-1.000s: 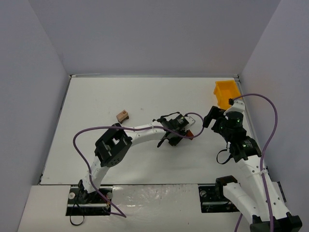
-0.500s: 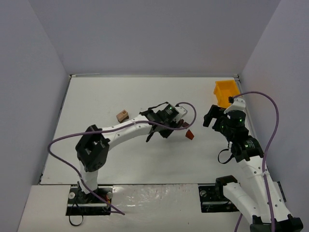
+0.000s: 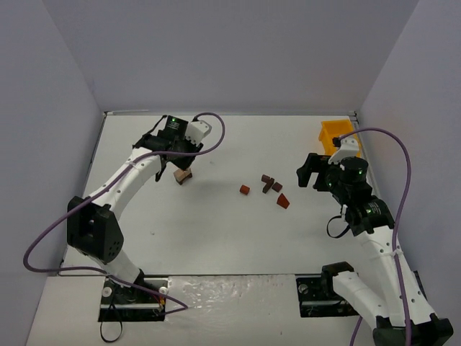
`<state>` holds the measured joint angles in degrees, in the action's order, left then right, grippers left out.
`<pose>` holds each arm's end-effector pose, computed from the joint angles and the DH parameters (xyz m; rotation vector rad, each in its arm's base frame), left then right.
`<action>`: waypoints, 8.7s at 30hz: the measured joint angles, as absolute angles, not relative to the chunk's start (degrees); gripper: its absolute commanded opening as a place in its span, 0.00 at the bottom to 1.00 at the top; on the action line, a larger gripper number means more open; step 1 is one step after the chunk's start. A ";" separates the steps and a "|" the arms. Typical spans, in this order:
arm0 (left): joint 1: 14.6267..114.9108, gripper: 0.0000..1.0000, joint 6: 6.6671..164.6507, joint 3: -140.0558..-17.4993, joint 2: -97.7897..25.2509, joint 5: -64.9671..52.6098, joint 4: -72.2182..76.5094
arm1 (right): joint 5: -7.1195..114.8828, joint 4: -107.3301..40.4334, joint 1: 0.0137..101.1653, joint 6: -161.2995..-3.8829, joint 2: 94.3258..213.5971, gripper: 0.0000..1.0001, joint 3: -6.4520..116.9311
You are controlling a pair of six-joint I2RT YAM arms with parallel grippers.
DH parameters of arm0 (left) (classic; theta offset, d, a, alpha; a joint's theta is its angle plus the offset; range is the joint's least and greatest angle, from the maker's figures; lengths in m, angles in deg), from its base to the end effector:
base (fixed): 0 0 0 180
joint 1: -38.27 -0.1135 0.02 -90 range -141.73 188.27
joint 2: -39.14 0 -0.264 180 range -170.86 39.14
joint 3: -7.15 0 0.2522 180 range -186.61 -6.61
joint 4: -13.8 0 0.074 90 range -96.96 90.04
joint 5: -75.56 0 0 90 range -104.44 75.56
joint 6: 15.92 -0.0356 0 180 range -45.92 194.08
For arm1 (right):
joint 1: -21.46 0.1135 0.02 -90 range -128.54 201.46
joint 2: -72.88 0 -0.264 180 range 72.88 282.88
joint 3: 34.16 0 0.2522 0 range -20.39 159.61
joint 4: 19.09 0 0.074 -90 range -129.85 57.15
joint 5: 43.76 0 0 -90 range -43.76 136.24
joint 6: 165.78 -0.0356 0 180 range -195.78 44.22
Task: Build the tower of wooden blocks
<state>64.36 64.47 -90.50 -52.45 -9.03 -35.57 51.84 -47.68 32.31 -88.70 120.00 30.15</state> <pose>0.3198 -0.1603 0.3290 0.7613 2.2088 -0.2537 0.1845 0.0389 0.3599 -0.0392 1.7846 0.3860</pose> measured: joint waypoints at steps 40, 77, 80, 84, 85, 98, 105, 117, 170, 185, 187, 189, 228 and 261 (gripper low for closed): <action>54.10 0.00 54.54 -84.26 -60.66 -0.34 -26.87 | 54.67 -47.65 32.31 -85.89 122.81 0.87 29.97; 53.51 0.00 53.19 -84.26 -62.51 1.20 -26.61 | 55.33 -47.67 32.31 -85.91 123.32 0.87 29.76; 53.51 0.00 53.19 -84.26 -62.51 1.20 -26.61 | 55.36 -47.66 32.31 -85.91 123.32 0.87 29.67; 53.51 0.00 53.21 -84.26 -62.51 1.21 -26.61 | 55.50 -47.66 32.31 -85.91 123.32 0.87 29.59; 53.51 0.00 53.22 -84.26 -62.51 1.22 -26.61 | 55.53 -47.66 32.31 -85.91 123.32 0.87 29.57; 53.51 0.00 53.28 -84.26 -63.19 1.47 -26.61 | 55.56 -47.65 32.31 -85.91 123.32 0.87 29.30; 53.51 0.03 53.30 -84.28 -63.21 1.68 -26.61 | 55.60 -47.64 32.31 -85.91 123.32 0.87 29.30; 53.49 0.33 53.42 -84.28 -63.25 1.64 -26.61 | 55.67 -47.64 32.31 -85.90 123.32 0.87 29.21; 88.21 0.42 92.20 -107.38 -83.75 -11.10 -17.47 | 48.07 -47.54 31.92 -95.69 121.95 0.86 23.81; 88.46 0.39 92.30 -114.09 -90.34 -12.07 -18.11 | 48.09 -48.17 31.92 -95.89 120.53 0.86 23.67; 88.46 0.38 92.32 -114.66 -91.27 -12.28 -18.34 | 48.09 -48.19 31.92 -95.87 120.37 0.86 23.51; 88.46 0.36 92.32 -114.70 -91.66 -12.39 -18.95 | 48.09 -48.32 31.92 -95.87 120.21 0.86 23.43; 88.64 0.00 90.85 -105.61 -79.88 -14.71 -22.23 | 48.08 -48.54 31.92 -95.37 119.52 0.87 23.16; 96.49 0.31 100.40 -68.46 -64.12 -51.95 -25.89 | 48.16 -48.54 31.93 -93.91 120.84 0.87 23.22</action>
